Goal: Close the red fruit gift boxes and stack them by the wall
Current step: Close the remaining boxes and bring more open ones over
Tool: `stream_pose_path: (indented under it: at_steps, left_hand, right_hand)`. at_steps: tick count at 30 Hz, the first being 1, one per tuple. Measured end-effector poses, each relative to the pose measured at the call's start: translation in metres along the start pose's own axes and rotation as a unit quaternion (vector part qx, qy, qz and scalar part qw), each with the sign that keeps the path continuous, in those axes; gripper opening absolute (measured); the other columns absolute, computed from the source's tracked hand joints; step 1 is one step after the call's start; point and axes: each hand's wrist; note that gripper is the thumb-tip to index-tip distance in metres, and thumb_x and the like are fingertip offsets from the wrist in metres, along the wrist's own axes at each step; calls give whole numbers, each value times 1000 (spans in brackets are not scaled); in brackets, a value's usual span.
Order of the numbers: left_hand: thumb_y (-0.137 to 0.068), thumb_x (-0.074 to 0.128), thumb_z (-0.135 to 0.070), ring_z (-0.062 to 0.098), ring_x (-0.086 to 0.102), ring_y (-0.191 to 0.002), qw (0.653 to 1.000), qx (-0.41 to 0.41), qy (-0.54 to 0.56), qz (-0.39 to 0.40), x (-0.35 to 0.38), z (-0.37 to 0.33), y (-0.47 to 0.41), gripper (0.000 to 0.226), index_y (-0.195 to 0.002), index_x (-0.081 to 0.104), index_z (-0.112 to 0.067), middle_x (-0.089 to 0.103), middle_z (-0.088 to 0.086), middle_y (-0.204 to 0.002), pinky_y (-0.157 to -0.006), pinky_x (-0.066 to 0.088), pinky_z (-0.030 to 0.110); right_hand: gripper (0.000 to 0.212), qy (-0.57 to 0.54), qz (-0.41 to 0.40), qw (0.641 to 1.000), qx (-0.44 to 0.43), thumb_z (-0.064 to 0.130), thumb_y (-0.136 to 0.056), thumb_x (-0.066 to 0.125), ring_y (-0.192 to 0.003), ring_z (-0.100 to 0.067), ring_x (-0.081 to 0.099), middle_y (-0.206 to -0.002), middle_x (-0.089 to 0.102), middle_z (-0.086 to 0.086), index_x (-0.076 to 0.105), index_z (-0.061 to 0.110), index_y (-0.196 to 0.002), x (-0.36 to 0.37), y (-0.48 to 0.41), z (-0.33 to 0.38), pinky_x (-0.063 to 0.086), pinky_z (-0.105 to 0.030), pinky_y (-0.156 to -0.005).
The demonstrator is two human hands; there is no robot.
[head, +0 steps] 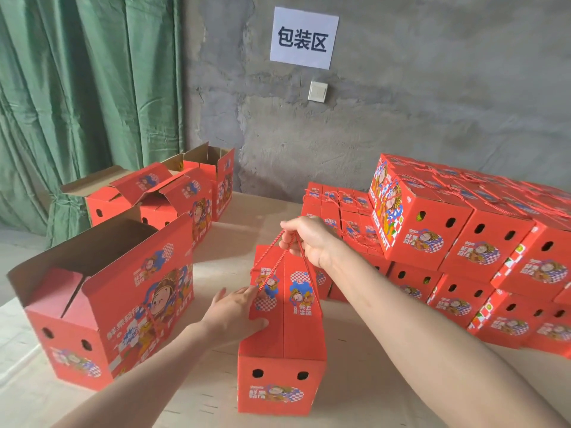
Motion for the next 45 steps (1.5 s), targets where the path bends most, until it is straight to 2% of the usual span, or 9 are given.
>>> stream_pose_path:
  at_steps: [5, 12, 16, 19, 24, 27, 30, 36, 45]
  left_hand:
    - [-90, 51, -49, 13, 33, -137, 998, -52, 27, -15, 5, 11, -2, 64, -143, 28, -22, 35, -7, -149, -117, 6, 44]
    - [-92, 51, -47, 18, 34, -136, 975, -79, 156, -140, 32, 20, 20, 69, -147, 24, -14, 34, 0, -151, -109, 31, 36]
    - [-84, 37, -73, 13, 0, -147, 976, 59, 186, -93, 43, 23, 40, 87, -151, -2, -33, -10, -6, -158, -115, 18, 38]
    - [-83, 23, -75, 20, -2, -147, 986, 83, 124, -74, 38, 29, 37, 64, -141, 27, -51, -33, -10, -148, -115, 21, 41]
    - [-60, -4, -94, 24, -4, -147, 986, 83, 98, -109, -10, 19, 17, 107, -143, 34, -39, -20, 1, -155, -115, 25, 46]
    - [-71, 36, -84, 28, -14, -145, 982, 133, 84, -107, -45, 10, 1, 91, -147, 15, -38, -24, 5, -153, -115, 19, 49]
    - [-74, 75, -44, 25, -19, -144, 976, 160, 73, -128, -78, 1, -21, 94, -148, 17, -41, -28, 3, -153, -116, 16, 42]
    - [-81, 73, -25, 24, -24, -143, 953, 205, 111, -192, -122, -39, -72, 89, -151, 18, -26, -26, 2, -154, -117, 7, 37]
    - [-84, 69, -13, 17, -44, -130, 941, 236, 129, -205, -99, -97, -199, 91, -151, 9, -28, -39, -9, -145, -117, 5, 38]
  right_hand:
    - [23, 27, -2, 1000, -8, 2, -89, 53, -59, -13, 56, -67, 62, -6, 55, 9, -67, 15, -13, -3, 27, -24, -52]
    - [19, 17, 40, 999, -18, -3, -92, 51, -63, -23, 59, -65, 62, -10, 55, 10, -79, 33, -3, -45, 49, -28, -66]
    - [25, 51, -59, 997, -14, -2, -90, 49, -55, -20, 53, -58, 55, -11, 58, 4, -67, 34, -19, -16, 34, -24, -51]
    - [28, 66, -73, 995, -20, -3, -90, 47, -54, -19, 53, -61, 54, -12, 56, 3, -65, 40, -25, -1, 33, -23, -49]
    - [25, 66, -112, 986, -100, 0, -89, 50, -49, -15, 49, -58, 48, -6, 55, 6, -66, 37, -26, 41, 36, -17, -42]
    - [24, 65, -134, 975, -168, -1, -89, 50, -48, -16, 47, -56, 45, -6, 55, 6, -66, 29, -23, 77, 33, -16, -39]
    - [24, 68, -166, 960, -213, 0, -89, 50, -48, -17, 46, -55, 43, -6, 55, 5, -67, 18, -20, 112, 32, -21, -43]
    - [12, 58, -222, 928, -293, 1, -88, 53, -50, -18, 42, -52, 42, -6, 58, -3, -78, -27, -24, 163, 34, -30, -55]
    - [28, 156, -272, 901, -299, 8, -89, 53, -63, -23, 51, -55, 52, -8, 57, 0, -62, -114, -95, 162, 41, -36, -65]
Point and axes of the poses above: each hand's wrist, its own y-axis away from the middle knuckle, its own x-axis out of the palm, z = x × y
